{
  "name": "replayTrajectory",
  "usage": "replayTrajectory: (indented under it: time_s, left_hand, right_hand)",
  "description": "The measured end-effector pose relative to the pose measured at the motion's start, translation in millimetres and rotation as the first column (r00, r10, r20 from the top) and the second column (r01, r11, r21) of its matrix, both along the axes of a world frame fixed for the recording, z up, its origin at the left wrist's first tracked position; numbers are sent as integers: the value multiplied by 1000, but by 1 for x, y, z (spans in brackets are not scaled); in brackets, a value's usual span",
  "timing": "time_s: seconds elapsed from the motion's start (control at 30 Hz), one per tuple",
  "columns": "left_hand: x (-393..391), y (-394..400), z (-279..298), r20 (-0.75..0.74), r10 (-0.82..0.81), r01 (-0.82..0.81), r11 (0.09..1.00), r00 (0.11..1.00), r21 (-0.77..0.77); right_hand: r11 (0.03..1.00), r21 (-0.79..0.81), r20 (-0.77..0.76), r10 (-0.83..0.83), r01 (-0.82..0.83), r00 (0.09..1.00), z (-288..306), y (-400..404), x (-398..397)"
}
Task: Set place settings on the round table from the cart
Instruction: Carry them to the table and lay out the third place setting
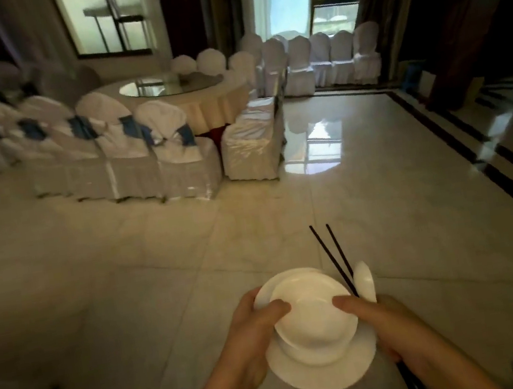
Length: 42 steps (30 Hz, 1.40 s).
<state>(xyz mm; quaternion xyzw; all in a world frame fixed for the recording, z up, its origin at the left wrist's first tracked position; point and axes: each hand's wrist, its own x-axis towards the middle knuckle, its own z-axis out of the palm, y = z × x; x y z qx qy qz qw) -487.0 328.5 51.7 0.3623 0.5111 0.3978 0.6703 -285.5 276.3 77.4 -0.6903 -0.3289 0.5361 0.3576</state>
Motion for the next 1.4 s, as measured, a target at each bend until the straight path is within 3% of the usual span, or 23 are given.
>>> replayTrajectory:
  time_s: [0.33, 0.7, 0.93, 1.13, 1.4]
  left_hand:
    - [-125, 141, -23, -75, 400, -402, 915, 914, -21]
    - [-266, 274, 24, -128, 768, -761, 639, 627, 112]
    - [-363, 343, 7, -131, 870, -867, 489, 475, 99]
    - [-462, 439, 19, -99, 882, -876, 469, 460, 109]
    - [-576, 563, 56, -71, 897, -882, 443, 437, 162]
  right_hand:
    - [899, -8, -46, 438, -439, 898, -45, 238, -119]
    - [570, 113, 1, 819, -814, 574, 7, 461, -300]
    - [433, 90, 61, 897, -897, 439, 7, 552, -422]
    - [420, 83, 122, 896, -904, 428, 14, 652, -528]
    - [397, 155, 71, 909, -905, 411, 37, 779, -647]
